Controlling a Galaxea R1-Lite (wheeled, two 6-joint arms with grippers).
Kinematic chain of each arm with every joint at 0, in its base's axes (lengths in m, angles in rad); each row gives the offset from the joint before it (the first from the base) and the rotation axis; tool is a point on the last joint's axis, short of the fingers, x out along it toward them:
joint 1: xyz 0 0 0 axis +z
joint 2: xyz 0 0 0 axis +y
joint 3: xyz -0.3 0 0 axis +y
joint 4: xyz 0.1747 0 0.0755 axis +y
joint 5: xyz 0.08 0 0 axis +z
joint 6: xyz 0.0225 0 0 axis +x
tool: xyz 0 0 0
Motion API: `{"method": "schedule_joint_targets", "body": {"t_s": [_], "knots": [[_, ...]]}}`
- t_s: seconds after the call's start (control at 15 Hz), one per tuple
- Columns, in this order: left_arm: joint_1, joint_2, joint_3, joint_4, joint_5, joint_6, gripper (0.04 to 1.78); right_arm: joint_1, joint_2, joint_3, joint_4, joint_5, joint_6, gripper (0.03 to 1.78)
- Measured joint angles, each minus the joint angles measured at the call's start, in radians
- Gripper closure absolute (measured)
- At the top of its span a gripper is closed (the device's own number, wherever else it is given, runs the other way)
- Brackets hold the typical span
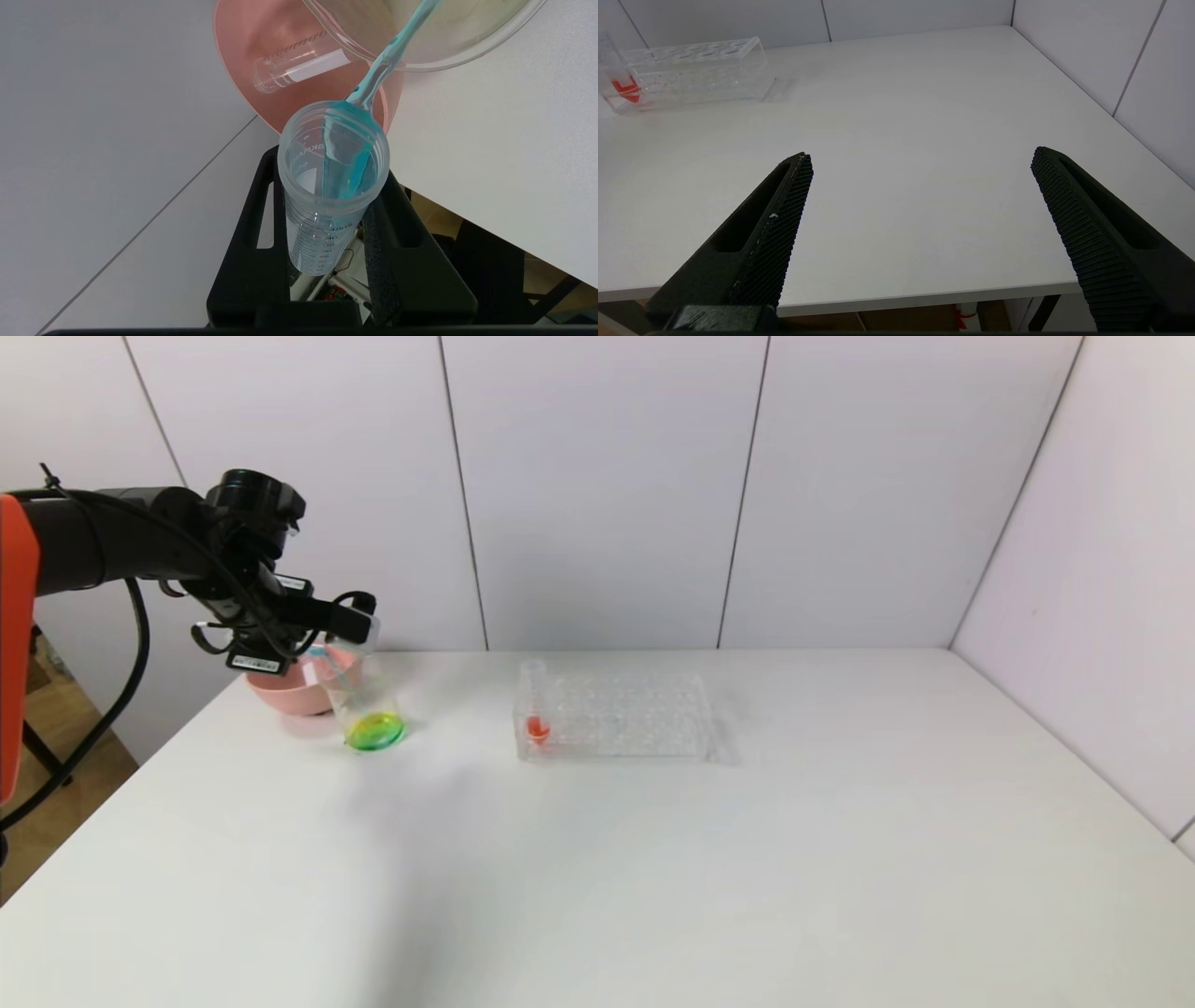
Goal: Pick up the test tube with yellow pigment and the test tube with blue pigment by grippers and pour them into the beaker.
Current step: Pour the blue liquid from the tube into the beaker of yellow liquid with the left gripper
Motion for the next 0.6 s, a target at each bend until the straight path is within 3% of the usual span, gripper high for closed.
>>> {"method": "schedule_joint_targets", "body": {"t_s": [0.6], "knots": [[-0.017,-0.002,-0.001,-0.008,0.061,0.023,1.36,0.000,0.000,0.000,0.000,0.000,0.000,0.10]]}}
